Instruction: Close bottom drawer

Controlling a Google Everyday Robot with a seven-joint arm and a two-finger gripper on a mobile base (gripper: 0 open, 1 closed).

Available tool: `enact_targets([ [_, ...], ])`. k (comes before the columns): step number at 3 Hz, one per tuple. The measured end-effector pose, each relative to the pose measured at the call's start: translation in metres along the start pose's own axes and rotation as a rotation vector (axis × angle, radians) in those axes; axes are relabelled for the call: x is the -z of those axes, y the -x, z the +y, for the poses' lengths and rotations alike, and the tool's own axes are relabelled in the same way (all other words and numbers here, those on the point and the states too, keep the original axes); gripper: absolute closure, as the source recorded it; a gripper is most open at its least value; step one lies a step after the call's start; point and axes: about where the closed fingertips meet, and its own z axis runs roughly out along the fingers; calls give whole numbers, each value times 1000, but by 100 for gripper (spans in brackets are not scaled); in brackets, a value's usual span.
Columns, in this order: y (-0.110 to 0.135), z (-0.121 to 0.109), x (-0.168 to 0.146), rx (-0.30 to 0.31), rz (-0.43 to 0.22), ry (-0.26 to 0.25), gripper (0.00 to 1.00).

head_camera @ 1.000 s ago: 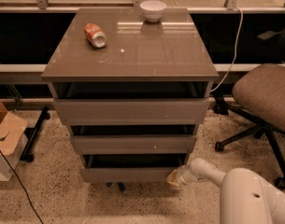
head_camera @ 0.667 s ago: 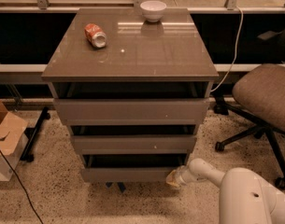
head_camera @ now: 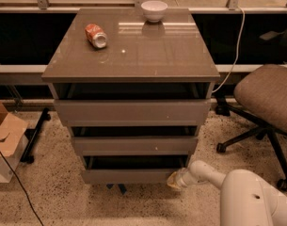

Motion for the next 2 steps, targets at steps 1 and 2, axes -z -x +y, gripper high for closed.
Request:
enact_targets([
  [1, 0, 2, -2, 0, -1, 4, 11],
  [2, 1, 4, -4, 0, -2, 7, 0],
])
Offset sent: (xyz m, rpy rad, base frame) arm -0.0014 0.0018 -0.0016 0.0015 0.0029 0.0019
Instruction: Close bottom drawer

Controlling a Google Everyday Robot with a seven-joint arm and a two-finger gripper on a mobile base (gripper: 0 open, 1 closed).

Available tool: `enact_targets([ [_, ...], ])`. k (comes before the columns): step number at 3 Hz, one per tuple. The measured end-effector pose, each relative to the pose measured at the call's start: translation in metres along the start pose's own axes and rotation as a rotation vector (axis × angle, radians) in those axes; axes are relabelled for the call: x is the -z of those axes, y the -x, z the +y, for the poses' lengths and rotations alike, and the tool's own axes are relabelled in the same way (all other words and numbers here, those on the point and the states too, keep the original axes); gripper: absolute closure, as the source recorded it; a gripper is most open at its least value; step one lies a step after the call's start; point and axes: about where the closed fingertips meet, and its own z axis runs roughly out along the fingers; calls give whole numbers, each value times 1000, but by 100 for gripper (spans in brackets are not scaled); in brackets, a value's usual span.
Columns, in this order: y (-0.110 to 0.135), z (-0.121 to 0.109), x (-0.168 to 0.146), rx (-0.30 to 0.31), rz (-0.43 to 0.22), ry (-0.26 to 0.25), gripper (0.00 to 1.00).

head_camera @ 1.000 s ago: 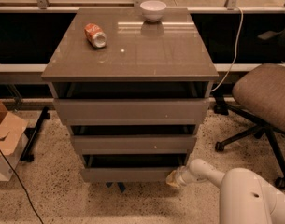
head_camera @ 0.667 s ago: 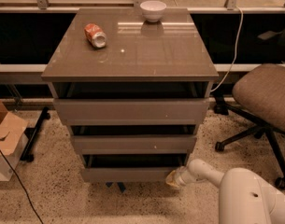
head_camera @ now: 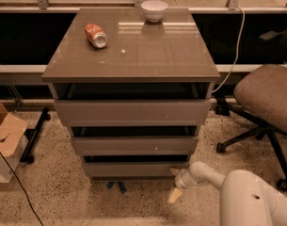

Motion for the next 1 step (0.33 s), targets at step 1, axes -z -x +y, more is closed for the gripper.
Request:
enact_targets([
  [1, 0, 0, 0, 0, 0, 0, 0],
])
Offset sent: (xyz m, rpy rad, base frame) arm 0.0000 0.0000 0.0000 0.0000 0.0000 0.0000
